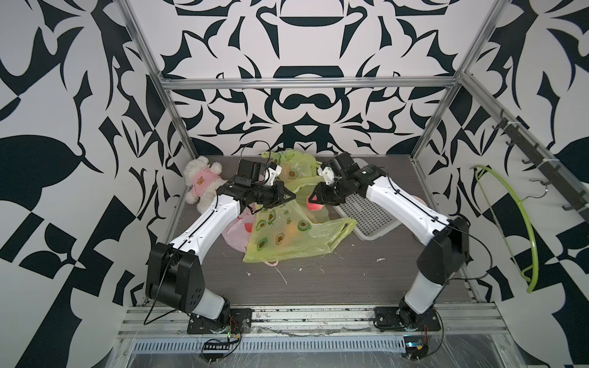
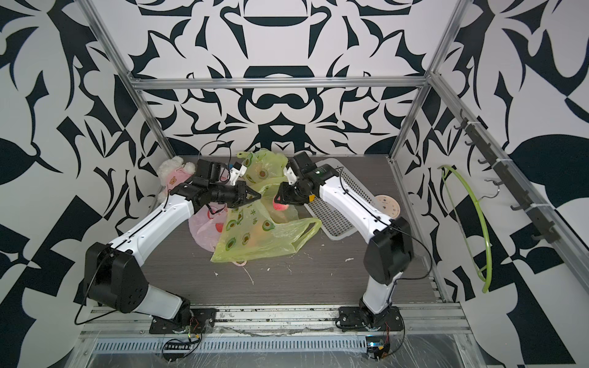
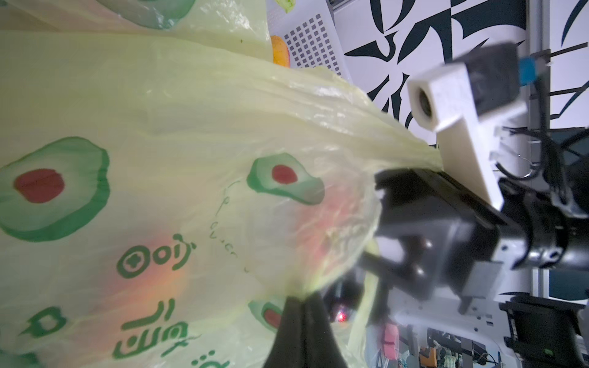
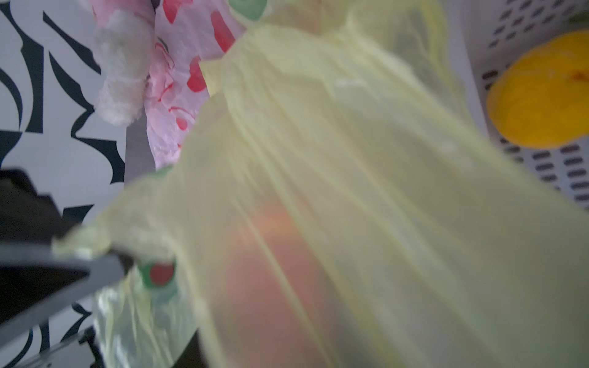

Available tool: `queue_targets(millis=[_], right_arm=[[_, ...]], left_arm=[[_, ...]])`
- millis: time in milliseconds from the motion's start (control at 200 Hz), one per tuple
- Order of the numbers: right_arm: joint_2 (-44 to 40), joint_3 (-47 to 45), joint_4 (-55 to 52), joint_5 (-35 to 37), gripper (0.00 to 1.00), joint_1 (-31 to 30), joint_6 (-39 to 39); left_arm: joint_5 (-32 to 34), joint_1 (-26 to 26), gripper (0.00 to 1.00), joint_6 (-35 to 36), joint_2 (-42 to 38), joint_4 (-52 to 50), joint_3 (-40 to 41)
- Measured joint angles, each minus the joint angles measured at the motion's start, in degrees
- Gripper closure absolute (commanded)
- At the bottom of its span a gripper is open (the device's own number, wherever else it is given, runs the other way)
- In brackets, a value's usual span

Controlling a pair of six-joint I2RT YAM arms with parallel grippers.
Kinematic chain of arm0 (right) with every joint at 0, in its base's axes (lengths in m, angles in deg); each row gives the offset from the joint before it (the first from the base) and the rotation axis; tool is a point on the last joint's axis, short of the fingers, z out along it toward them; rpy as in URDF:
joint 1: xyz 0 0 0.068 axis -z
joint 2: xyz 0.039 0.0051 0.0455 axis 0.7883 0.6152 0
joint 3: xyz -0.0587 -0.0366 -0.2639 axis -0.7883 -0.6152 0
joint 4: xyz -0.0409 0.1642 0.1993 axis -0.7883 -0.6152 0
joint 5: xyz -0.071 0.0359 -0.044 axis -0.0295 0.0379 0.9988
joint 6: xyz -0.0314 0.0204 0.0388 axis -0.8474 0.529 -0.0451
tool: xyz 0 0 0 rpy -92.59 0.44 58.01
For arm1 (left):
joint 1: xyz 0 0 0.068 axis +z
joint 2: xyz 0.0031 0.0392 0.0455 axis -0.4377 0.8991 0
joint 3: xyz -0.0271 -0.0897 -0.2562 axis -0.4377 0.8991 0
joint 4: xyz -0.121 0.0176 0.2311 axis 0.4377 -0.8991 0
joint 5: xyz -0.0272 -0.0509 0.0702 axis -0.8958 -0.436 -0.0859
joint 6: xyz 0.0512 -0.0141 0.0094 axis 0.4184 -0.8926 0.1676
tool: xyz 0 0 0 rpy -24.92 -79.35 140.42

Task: Place the peach into a plastic bag & tie a knot
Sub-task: Place the peach in the plastic bag, then adjust the plastic bag at the center of the board.

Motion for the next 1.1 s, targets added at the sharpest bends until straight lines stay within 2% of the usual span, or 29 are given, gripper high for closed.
queue_targets(millis=[145, 250, 350, 475, 605, 800, 900, 1100], right_arm=[[9.2, 8.0, 0.9, -0.2, 0.35, -2.0, 0.7], [9.9, 8.2, 0.3, -0.3, 0.32, -2.7, 0.8], [7.1, 7.3, -0.3, 0.1, 0.32, -2.9, 0.5], [-1.9, 3.1, -0.8, 2.2, 0.33, -2.3, -0.3], [-16.8, -6.6, -1.4, 4.9, 0.34, -0.6, -0.5], [-37.1, -24.0, -2.4, 7.5, 0.24, 6.0, 2.7], [-41.7, -31.8, -0.2, 7.7, 0.22, 7.5, 6.3], [-45.5, -45.0, 9.3, 7.9, 0.21, 9.1, 16.8]], left_arm=[[0.3, 0.0, 1.00, -0.6, -0.9, 0.1, 0.6], [0.6, 0.0, 1.00, -0.7, -1.0, 0.2, 0.6], [0.6, 0.1, 1.00, -0.8, -1.0, 0.2, 0.6], [0.7, 0.3, 1.00, -0.8, -1.0, 0.4, 0.6], [0.6, 0.6, 1.00, -0.8, -1.0, 0.5, 0.6], [0.6, 1.0, 1.00, -0.8, -1.0, 0.6, 0.6], [0.6, 1.0, 1.00, -0.8, -1.0, 0.8, 0.6], [0.5, 1.0, 1.00, -0.8, -1.0, 0.9, 0.6]])
